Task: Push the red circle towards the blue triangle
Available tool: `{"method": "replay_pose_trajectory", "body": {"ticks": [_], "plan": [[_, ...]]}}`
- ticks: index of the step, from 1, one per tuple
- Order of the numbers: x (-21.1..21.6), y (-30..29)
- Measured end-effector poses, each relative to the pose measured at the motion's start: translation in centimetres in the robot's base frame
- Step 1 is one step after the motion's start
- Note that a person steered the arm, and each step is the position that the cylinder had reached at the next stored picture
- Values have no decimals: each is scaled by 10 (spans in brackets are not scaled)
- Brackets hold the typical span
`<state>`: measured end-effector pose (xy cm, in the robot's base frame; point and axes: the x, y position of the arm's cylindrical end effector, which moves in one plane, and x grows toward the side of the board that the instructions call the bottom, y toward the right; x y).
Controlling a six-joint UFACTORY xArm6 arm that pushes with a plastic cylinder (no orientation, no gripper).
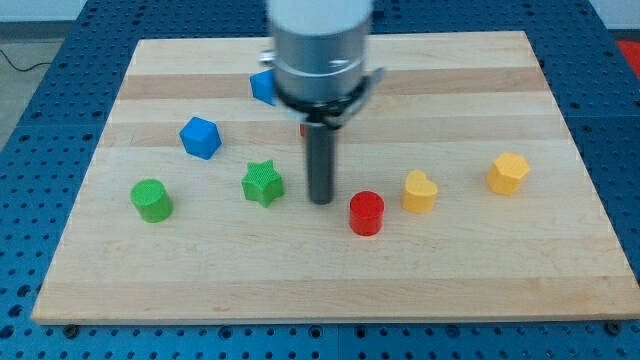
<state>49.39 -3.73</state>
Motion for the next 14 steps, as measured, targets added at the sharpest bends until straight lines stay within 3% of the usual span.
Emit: {"method": "replay_pose_trajectory", "body": {"ticks": [1,3,6,7,8,9,11,13,14], "plan": [[49,-38],[73,11],[-3,27],[27,2],[61,12],[63,51],[1,72],[18,77],[-10,80]]}}
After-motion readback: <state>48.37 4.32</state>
